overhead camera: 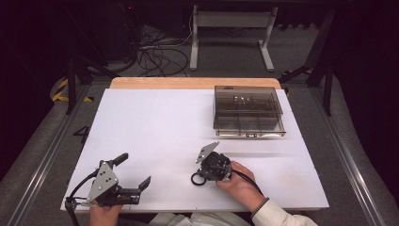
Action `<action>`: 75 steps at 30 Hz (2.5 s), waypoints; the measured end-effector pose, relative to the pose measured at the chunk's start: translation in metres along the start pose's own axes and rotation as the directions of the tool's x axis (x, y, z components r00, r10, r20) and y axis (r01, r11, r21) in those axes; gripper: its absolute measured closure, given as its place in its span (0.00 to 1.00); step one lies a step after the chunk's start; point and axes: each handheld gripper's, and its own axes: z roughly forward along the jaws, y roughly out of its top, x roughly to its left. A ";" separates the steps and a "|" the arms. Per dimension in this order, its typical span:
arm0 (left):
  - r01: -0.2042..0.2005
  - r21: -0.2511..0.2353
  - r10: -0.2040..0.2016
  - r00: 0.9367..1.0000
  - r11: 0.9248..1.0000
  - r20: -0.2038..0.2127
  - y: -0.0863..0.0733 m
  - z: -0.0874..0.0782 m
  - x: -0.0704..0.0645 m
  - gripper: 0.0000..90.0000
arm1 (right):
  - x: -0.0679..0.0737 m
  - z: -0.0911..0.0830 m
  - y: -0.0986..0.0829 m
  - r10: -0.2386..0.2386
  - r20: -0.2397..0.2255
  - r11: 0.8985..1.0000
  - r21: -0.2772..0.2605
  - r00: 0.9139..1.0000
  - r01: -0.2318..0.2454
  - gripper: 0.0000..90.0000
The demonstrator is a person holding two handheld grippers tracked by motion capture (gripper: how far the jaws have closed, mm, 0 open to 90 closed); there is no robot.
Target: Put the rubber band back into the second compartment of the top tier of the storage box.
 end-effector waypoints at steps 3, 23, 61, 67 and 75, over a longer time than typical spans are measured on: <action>0.000 0.000 0.000 1.000 1.000 0.001 0.000 0.000 0.000 0.01 | 0.002 -0.006 0.000 -0.019 0.012 0.999 -0.035 1.000 0.019 0.98; 0.002 -0.003 -0.002 1.000 1.000 -0.004 0.000 -0.001 0.000 0.01 | 0.010 -0.031 0.000 -0.057 0.039 0.987 -0.149 0.998 0.062 0.98; 0.009 -0.007 -0.009 1.000 1.000 -0.007 0.000 -0.002 0.000 0.01 | 0.003 -0.073 -0.005 -0.068 0.106 0.964 -0.251 0.992 0.093 0.97; 0.009 -0.007 -0.009 1.000 1.000 -0.007 0.001 -0.002 0.000 0.01 | -0.002 -0.085 -0.008 -0.046 0.129 0.959 -0.273 0.991 0.080 0.97; 0.008 -0.007 -0.008 1.000 1.000 -0.008 0.000 -0.002 0.000 0.01 | -0.005 -0.093 -0.010 -0.045 0.148 0.953 -0.291 0.988 0.087 0.97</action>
